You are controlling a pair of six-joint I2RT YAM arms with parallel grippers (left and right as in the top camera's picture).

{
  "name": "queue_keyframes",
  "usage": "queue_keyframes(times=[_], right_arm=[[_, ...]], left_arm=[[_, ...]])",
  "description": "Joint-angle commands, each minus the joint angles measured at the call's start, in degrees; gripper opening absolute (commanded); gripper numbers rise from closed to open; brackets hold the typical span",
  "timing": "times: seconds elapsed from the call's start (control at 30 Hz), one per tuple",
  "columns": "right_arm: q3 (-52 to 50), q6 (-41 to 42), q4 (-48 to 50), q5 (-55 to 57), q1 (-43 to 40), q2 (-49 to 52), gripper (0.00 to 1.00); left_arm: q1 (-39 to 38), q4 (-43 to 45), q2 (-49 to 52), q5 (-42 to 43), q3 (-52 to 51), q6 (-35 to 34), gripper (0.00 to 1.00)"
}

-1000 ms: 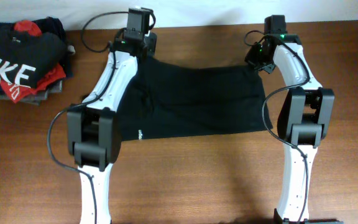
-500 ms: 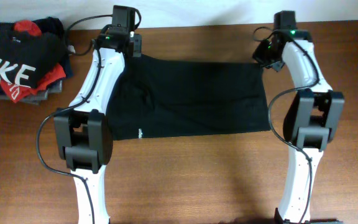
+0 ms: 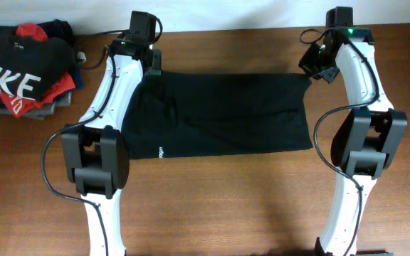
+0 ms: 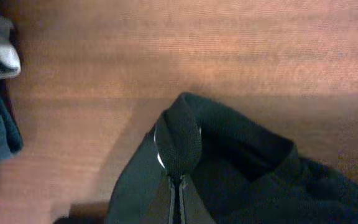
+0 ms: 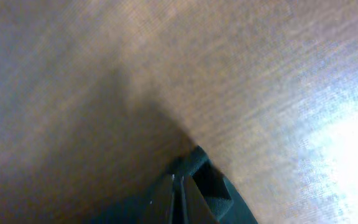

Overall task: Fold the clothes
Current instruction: 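Lower the top edge with both grippers onto the folded shirt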

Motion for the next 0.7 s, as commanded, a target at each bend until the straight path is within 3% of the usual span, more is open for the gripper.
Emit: queue_keyframes(times=[0.0,0.67], right_arm=[[0.98,-2.01,-1.95,2.03,-0.44,-3.30,0.04],[0.98,-2.01,-11.72,5.25,-0.44,-3.50,0.04]], left_arm=[[0.70,-1.70,-4.63,-1.27,1.03,-2.86,0.01],[0.94,-21.86,-8.92,1.73,1.01,-6.69,0.01]])
